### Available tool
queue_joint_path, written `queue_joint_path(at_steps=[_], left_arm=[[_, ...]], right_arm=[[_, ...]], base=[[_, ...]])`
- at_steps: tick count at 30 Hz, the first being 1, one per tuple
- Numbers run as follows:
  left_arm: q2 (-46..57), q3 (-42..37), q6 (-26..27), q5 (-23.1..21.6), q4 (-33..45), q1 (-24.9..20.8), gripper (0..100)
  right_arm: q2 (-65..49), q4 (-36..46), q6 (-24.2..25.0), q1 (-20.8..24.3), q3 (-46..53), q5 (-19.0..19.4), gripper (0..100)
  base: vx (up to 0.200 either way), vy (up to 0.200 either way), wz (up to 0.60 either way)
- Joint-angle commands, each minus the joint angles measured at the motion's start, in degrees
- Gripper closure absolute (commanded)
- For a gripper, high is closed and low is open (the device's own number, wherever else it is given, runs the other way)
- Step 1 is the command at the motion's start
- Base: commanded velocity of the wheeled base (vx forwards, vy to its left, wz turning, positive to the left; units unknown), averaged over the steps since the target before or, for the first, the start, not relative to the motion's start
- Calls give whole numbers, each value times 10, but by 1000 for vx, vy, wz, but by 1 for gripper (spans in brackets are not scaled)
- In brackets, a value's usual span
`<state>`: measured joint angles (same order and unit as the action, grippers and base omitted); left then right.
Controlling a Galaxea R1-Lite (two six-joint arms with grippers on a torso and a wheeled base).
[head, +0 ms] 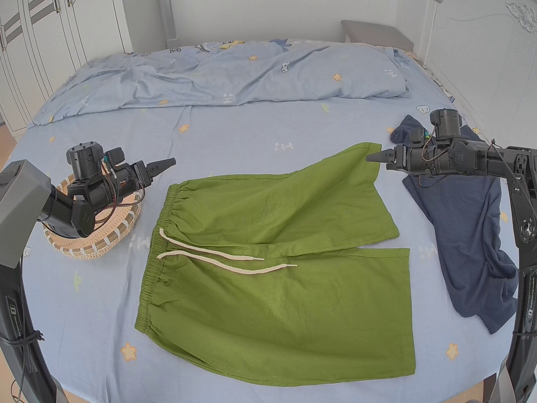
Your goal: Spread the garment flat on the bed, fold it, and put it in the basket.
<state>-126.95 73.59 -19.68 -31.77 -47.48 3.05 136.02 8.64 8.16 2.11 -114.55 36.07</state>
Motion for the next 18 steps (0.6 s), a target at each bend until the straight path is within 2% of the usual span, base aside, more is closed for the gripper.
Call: queue_joint_path(at_steps=[1, 8, 12, 14, 16, 18], left_arm=[[3, -4, -1, 0, -2, -1, 0], [29, -33, -1, 0, -8, -18, 0], [34, -38, -1, 0, -9, -21, 0], [36, -40, -1, 0, -9, -21, 0], [36, -40, -1, 0, -9, -21, 0], [47, -44, -1, 0, -8, -21, 0]], right_arm=[[3, 1, 0, 0, 0, 1, 0], [-11, 19, 1, -6, 0, -7, 0], [-56, 71, -2, -6, 50, -7, 0], [-96, 103, -2, -7, 116, -6, 0], [-96, 103, -2, -7, 116, -6, 0], [-135, 107, -2, -8, 207, -1, 0]], base=[[0, 0, 0], [0, 0, 0], [0, 0, 0], [0, 0, 0], [0, 0, 0], [0, 0, 0]])
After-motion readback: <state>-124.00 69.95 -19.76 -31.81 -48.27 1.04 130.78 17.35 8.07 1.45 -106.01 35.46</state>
